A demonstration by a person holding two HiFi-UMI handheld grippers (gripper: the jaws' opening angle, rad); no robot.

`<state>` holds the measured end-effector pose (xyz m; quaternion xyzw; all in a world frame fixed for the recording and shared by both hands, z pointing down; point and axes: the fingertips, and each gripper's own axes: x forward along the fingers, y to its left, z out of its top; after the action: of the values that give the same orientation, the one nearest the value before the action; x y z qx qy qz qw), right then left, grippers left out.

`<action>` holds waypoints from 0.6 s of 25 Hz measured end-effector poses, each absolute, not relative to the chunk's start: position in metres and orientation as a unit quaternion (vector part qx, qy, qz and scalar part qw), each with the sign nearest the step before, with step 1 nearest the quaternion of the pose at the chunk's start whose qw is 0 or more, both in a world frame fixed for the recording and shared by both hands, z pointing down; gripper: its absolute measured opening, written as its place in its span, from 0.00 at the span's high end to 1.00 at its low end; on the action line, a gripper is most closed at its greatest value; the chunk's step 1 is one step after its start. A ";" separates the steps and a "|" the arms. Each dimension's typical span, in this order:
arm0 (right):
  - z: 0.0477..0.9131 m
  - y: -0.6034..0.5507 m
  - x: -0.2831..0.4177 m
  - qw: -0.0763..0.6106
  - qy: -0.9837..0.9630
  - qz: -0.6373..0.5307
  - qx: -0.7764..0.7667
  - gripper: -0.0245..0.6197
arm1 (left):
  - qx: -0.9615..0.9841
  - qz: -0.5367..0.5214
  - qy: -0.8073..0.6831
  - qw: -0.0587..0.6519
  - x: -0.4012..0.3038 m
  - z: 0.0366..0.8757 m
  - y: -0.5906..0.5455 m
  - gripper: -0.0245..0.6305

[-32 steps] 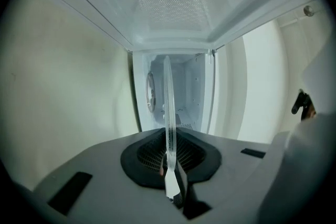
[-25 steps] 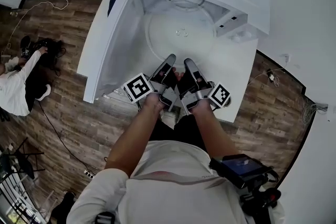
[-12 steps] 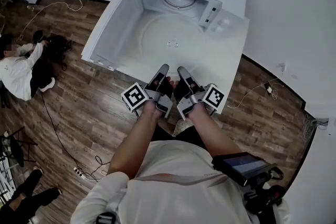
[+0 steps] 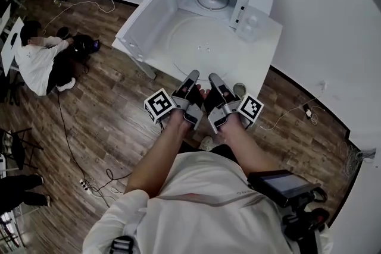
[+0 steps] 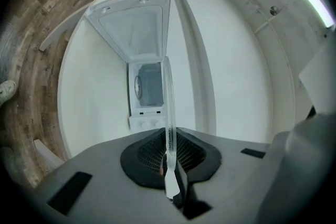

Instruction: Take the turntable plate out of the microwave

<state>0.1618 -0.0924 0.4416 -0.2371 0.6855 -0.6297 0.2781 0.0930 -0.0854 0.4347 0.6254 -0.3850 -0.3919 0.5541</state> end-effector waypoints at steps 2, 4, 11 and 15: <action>0.431 -0.078 0.166 0.279 0.686 -0.629 -0.235 0.90 | 0.627 -0.394 -0.384 0.551 0.098 0.424 -0.071 0.90; 0.420 -0.062 0.168 0.279 0.688 -0.628 -0.234 0.90 | 0.629 -0.398 -0.379 0.550 0.101 0.412 -0.055 0.90; 0.398 -0.032 0.165 0.286 0.694 -0.617 -0.236 0.90 | 0.636 -0.396 -0.369 0.550 0.097 0.391 -0.026 0.90; 0.391 -0.035 0.160 0.295 0.694 -0.612 -0.237 0.90 | 0.643 -0.388 -0.363 0.552 0.091 0.384 -0.031 0.90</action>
<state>0.1600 -0.0353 0.3910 -0.2374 0.6944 -0.6120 0.2948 0.0911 -0.0308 0.3845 0.6428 -0.3630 -0.3885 0.5515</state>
